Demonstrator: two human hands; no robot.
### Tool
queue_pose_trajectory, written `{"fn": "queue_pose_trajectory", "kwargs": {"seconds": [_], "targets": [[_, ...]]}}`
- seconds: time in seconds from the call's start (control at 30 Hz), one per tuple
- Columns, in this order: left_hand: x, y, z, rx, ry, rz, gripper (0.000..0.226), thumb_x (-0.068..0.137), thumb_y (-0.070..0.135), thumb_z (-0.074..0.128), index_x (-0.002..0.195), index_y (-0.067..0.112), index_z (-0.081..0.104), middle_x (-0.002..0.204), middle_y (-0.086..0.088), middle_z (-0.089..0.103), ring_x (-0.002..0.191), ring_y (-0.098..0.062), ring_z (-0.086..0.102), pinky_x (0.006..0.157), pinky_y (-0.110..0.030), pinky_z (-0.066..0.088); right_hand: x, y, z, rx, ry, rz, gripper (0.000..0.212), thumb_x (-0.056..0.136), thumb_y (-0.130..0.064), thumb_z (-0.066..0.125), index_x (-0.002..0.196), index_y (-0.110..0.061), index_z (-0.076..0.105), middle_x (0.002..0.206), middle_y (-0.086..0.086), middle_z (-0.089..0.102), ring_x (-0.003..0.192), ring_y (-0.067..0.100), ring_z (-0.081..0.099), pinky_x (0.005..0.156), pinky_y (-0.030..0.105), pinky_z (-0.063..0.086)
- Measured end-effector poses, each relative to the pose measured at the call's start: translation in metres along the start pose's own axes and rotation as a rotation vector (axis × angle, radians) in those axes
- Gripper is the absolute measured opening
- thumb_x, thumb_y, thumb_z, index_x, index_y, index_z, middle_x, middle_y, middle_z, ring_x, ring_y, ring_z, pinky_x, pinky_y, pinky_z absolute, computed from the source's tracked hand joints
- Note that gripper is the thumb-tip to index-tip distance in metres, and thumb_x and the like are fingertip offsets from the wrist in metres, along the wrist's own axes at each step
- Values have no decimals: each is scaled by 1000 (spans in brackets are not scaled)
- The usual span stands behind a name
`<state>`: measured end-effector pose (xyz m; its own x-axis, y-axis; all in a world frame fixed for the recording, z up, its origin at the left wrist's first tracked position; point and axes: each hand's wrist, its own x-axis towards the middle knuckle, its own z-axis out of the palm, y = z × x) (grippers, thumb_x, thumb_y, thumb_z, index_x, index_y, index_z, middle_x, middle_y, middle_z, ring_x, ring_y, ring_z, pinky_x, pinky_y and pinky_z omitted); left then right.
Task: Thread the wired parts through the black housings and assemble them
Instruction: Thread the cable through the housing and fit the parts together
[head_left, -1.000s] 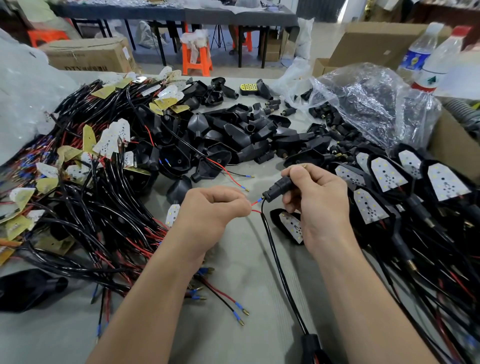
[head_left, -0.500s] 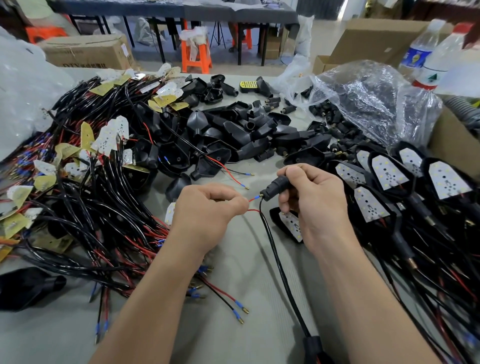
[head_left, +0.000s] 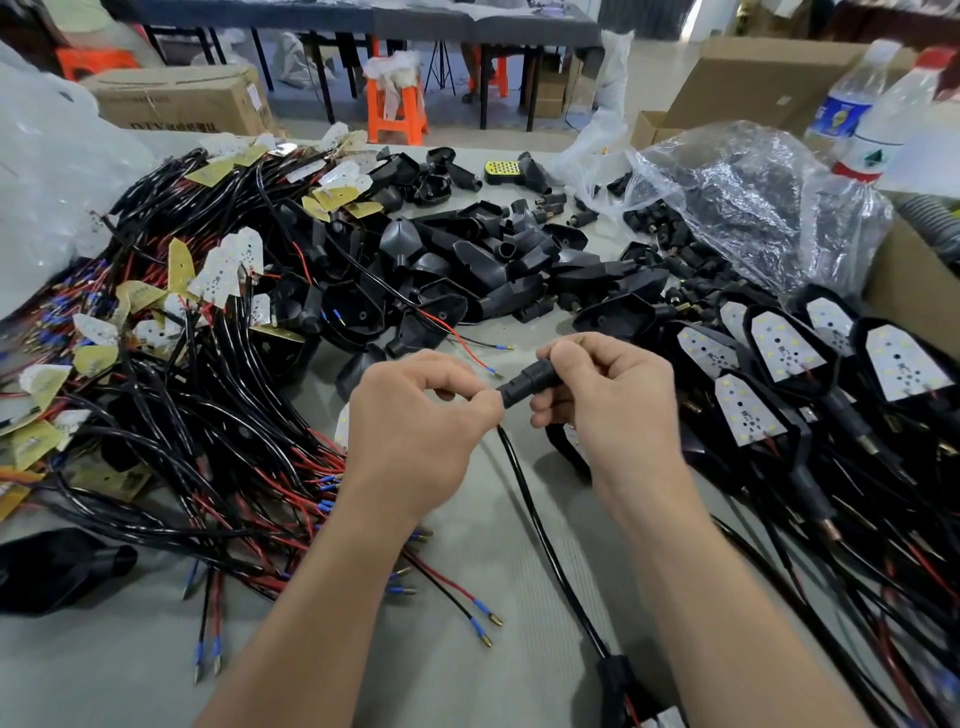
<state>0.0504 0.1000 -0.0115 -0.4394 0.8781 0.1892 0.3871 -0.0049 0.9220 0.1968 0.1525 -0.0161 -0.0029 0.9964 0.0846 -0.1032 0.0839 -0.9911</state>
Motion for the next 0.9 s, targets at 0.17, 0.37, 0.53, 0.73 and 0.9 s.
{"fn": "queue_pose_trajectory", "kwargs": {"seconds": [0.17,0.37,0.53,0.73,0.9], "targets": [[2,1,-2,-148,-15,-84,20,77,20,86,71,38,80,66,16,66,56,-5,49,55,-17,38,1,-2,0,57,6,34,35,99,-7,56,70,-16,74,60,8,66,49,20,61,51,27,53],[6,5,-5,-322,-68,-187,13,81,13,83,71,21,82,71,5,74,68,-1,62,67,-11,48,3,-3,-2,122,71,28,25,99,-4,57,78,-7,72,62,8,66,49,20,59,49,29,52],[4,2,2,-281,-80,-194,12,80,12,84,71,20,82,70,-4,74,69,-9,61,68,-20,48,-1,-2,1,127,49,35,25,99,-5,57,79,-7,72,63,8,66,51,19,59,51,27,53],[6,3,2,-375,-38,-246,4,82,19,83,78,21,82,62,17,69,60,8,60,62,-6,43,-1,-8,2,148,68,0,20,99,-3,58,85,1,71,63,7,67,51,19,59,50,27,53],[7,4,-1,-393,-61,-244,10,82,19,83,74,25,83,68,13,73,67,4,64,81,-25,46,1,-8,-2,182,112,12,21,99,-5,58,83,-2,71,63,8,66,50,19,59,50,26,52]]}}
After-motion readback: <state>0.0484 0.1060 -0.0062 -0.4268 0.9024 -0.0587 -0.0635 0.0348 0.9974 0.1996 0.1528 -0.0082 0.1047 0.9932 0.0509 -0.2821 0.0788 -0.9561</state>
